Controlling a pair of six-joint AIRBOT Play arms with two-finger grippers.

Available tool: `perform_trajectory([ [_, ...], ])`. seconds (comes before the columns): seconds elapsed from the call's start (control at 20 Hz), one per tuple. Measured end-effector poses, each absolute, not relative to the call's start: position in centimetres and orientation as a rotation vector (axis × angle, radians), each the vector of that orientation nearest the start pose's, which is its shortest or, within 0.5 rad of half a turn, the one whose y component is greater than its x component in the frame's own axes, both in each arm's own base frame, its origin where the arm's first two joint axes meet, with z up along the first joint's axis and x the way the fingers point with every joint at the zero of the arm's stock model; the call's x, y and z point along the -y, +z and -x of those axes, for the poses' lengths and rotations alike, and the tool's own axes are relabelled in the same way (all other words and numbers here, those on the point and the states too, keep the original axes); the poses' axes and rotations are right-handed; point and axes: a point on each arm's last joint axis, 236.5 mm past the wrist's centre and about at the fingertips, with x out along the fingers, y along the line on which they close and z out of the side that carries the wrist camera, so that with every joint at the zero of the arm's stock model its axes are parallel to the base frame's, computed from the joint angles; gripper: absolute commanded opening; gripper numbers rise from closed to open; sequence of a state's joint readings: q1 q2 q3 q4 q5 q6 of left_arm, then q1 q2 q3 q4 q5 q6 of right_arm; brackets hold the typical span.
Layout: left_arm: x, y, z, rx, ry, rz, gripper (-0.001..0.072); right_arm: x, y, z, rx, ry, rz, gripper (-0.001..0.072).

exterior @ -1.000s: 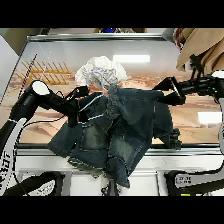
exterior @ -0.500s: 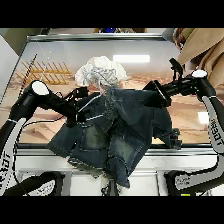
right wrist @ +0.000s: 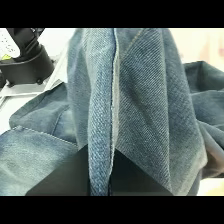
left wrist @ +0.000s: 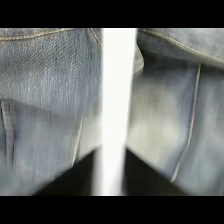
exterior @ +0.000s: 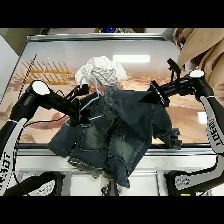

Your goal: Fold the clothes and pants, and hang the long-sleeved shirts on hangers.

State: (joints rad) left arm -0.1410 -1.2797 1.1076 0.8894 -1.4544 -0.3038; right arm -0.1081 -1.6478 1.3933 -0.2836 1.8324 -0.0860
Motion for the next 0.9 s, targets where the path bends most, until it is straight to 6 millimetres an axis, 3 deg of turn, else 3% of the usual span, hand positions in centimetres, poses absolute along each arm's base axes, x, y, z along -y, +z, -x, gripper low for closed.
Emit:
perform_trajectory([
  [0.4,17.1,2.1,-28.6,-1.113,-1.262,-0.413,0.0387,-18.2,12.3,-34.8,-0.352,1.751,0.005,0.0025],
  [0.6,16.1,2.1,-29.7,-1.153,-1.161,-0.328,0.0386,-18.2,12.5,-34.7,-0.349,1.751,0.011,0.0025],
  [0.7,15.6,3.5,-30.9,-1.110,-1.099,-0.242,0.0387,-18.2,12.5,-34.7,-0.350,1.750,0.011,0.0025],
  [0.9,13.5,8.1,-32.7,-0.969,-0.949,-0.183,0.0387,-18.2,12.6,-34.7,-0.348,1.749,0.011,0.0026],
])
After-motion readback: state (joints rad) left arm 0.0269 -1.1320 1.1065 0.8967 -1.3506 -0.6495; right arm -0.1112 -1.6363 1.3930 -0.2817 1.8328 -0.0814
